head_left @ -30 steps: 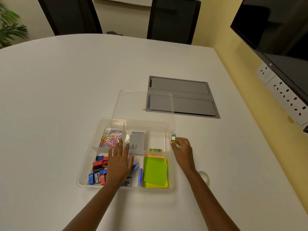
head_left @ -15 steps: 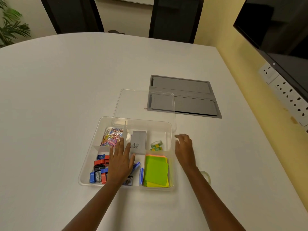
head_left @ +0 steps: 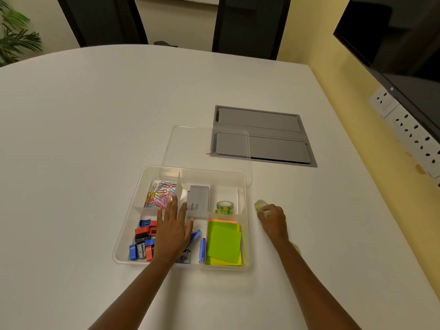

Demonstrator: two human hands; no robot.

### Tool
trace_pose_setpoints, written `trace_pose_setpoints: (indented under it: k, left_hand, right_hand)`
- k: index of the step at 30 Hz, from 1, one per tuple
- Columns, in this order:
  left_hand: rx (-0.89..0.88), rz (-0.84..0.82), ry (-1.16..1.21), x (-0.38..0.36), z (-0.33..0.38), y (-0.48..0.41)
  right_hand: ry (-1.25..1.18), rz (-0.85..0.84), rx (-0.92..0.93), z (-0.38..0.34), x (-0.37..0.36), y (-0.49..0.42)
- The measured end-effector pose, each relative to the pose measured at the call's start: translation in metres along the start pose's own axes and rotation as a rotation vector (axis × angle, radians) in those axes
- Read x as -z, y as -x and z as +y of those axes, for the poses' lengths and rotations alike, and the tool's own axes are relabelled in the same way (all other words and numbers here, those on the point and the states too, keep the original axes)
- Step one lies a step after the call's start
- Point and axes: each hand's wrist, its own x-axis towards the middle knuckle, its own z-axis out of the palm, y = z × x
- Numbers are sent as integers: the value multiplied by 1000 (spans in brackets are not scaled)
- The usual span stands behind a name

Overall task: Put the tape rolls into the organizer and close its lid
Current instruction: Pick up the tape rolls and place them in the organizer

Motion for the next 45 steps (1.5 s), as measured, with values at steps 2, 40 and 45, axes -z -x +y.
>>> trace_pose_setpoints:
  k: [2, 40, 45]
  left_hand:
    - [-3, 12, 19, 0, 0, 0]
    - [-3, -27, -15, -2, -3, -2]
    - [-11, -9, 2, -4, -4, -4]
  right_hand:
    - [-133, 41, -5, -17, 3, 0]
    - [-91, 68, 298, -48, -4, 36]
    - [143, -39, 416, -78, -26, 11]
